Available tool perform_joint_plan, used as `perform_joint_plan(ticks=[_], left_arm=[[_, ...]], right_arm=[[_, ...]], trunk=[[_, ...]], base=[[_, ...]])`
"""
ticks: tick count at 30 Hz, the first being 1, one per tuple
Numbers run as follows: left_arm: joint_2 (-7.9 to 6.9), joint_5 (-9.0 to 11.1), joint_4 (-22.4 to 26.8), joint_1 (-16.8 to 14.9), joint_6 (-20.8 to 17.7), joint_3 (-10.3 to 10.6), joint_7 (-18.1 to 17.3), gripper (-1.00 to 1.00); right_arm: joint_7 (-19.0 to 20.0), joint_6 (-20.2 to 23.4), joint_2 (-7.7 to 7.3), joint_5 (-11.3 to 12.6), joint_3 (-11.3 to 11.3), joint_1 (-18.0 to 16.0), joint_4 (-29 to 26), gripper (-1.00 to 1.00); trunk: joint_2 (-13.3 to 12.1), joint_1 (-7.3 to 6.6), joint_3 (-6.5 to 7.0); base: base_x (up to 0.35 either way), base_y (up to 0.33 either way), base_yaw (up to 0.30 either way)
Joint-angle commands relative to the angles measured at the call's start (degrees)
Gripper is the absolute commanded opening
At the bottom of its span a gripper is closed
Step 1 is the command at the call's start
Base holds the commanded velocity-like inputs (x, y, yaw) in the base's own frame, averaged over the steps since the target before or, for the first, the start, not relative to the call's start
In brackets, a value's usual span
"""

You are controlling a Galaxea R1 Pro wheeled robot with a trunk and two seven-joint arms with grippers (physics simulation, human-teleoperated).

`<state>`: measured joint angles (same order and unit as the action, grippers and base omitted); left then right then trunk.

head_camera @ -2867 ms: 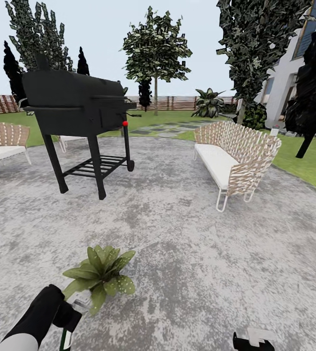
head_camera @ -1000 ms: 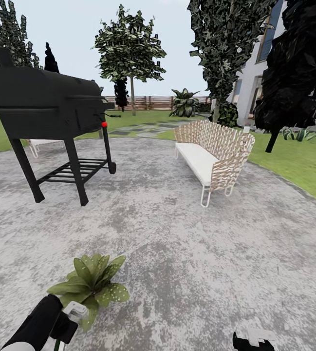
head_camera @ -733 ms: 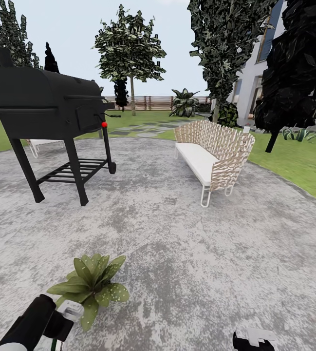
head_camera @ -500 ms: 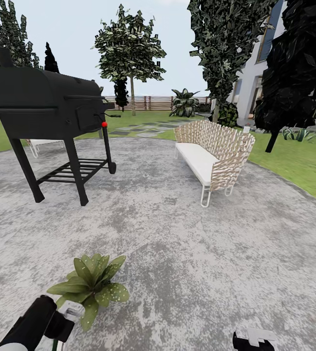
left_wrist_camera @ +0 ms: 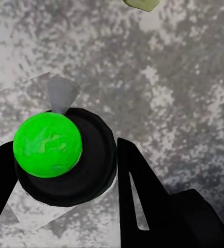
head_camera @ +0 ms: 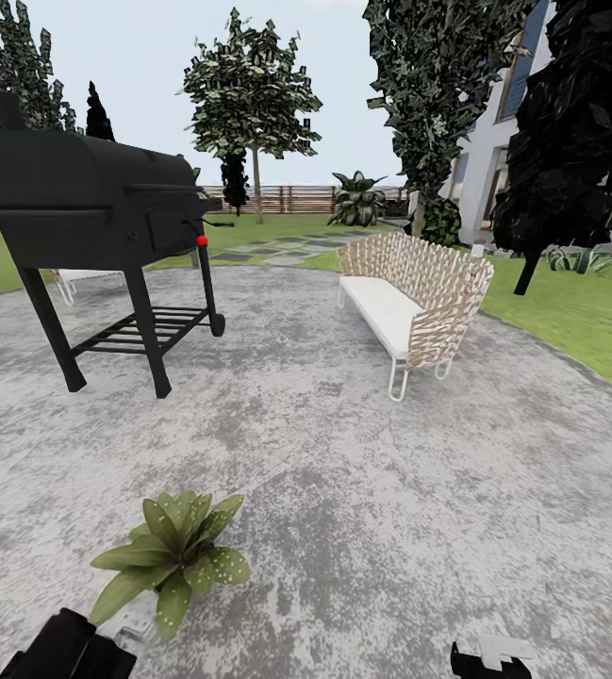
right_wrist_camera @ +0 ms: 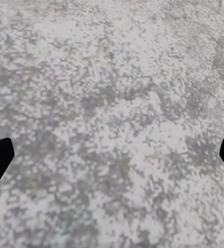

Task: Pick up the pesticide atomizer in the garden and spray insectifuge to fully cover both potted plants in the garden.

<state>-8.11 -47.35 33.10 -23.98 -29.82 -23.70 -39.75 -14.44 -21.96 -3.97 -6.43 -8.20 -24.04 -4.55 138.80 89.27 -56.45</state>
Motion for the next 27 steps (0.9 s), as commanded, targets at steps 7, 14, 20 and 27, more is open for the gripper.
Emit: perform_joint_plan(ticks=[7, 14, 20, 27], left_arm=[[1.16, -0.88, 0.22, -0.47, 0.11, 0.32, -0.41, -1.0], [-2.37, -1.14, 4.87, 0.39, 0.57, 0.58, -0.78, -1.0], [-2.76, -1.13, 5.55, 0.28, 0.2, 0.44, -0.85, -1.0], [-3.6, -4.99, 6.06, -2.14, -0.29, 0.51, -6.36, -1.0]], right_arm=[[-0.15, -0.17, 0.01, -0.6, -0.49, -0.04, 0.07, 1.0], [-0.15, -0.18, -0.12, -0.68, -0.43, -0.04, 0.15, 1.0], [-0.08, -0.18, -0.25, -0.64, -0.42, -0.04, 0.14, 1.0], [-0.13, -0.18, -0.07, -0.6, -0.41, -0.04, 0.09, 1.0]], trunk=[[0.02, -0.01, -0.25], [0.02, -0.01, -0.26], [0.02, -0.01, -0.26], [0.02, -0.01, -0.26]], base=[[0.0, 0.0, 0.068], [0.0, 0.0, 0.004], [-0.203, 0.081, 0.0], [-0.053, 0.307, 0.0]])
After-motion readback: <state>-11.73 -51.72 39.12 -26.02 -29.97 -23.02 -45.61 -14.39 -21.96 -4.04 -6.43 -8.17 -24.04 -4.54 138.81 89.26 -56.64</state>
